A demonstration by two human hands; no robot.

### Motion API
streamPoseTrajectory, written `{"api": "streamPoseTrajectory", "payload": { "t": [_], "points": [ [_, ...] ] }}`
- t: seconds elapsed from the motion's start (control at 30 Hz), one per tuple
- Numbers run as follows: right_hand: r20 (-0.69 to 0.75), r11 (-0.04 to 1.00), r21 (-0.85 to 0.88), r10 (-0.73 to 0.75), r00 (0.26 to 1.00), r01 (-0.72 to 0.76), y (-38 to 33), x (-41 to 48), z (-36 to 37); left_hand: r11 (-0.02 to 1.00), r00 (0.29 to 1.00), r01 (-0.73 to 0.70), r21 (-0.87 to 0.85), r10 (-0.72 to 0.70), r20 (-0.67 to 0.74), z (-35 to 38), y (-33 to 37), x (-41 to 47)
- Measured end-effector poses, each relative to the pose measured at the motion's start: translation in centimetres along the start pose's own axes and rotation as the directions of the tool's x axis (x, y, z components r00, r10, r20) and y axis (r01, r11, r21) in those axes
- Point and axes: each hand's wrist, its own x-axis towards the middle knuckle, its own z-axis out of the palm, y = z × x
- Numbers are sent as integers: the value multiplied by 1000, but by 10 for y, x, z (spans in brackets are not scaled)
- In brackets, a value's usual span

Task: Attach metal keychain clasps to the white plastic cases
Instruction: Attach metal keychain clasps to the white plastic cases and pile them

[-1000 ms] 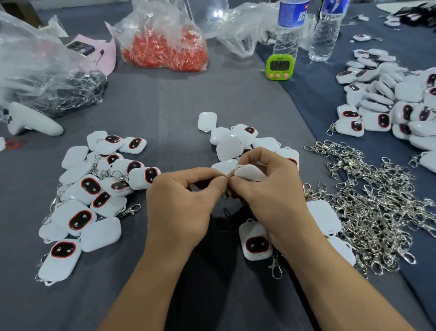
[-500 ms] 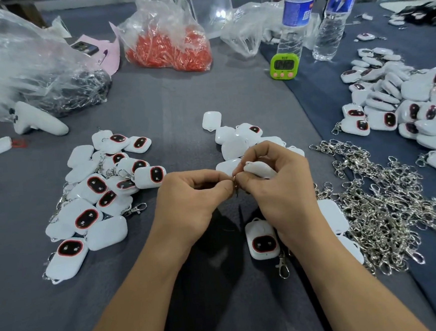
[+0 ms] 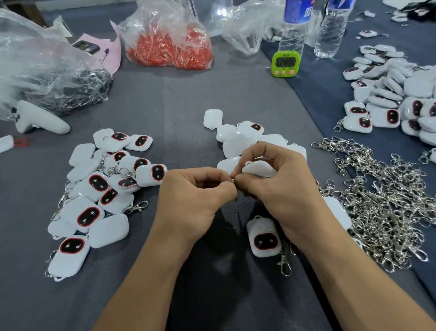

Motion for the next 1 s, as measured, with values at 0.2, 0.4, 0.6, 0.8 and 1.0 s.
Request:
{"api": "streamPoseTrajectory", "payload": {
  "t": [0.2, 0.4, 0.6, 0.8, 1.0],
  "points": [
    [-56, 963, -180, 192, 980, -199, 4, -1, 1, 786, 846, -256, 562, 464, -263, -10, 0, -6],
    [-19, 942, -297, 160, 987, -158, 6, 1, -8, 448, 901, -276, 851, 430, 66, -2, -10, -8],
    [-13, 950, -269, 160, 987, -157, 11, 1, -12, 700, 962, -247, 670, 263, 80, -7, -14, 0],
    [-11, 944, -297, 146, 989, -143, 7, 0, -12, 813, 983, -184, 553, 149, 108, -12, -18, 5],
    [-13, 941, -315, 129, 992, -127, 10, 1, -11, 832, 982, -178, 525, 115, 151, -15, -18, 7]
  ]
}}
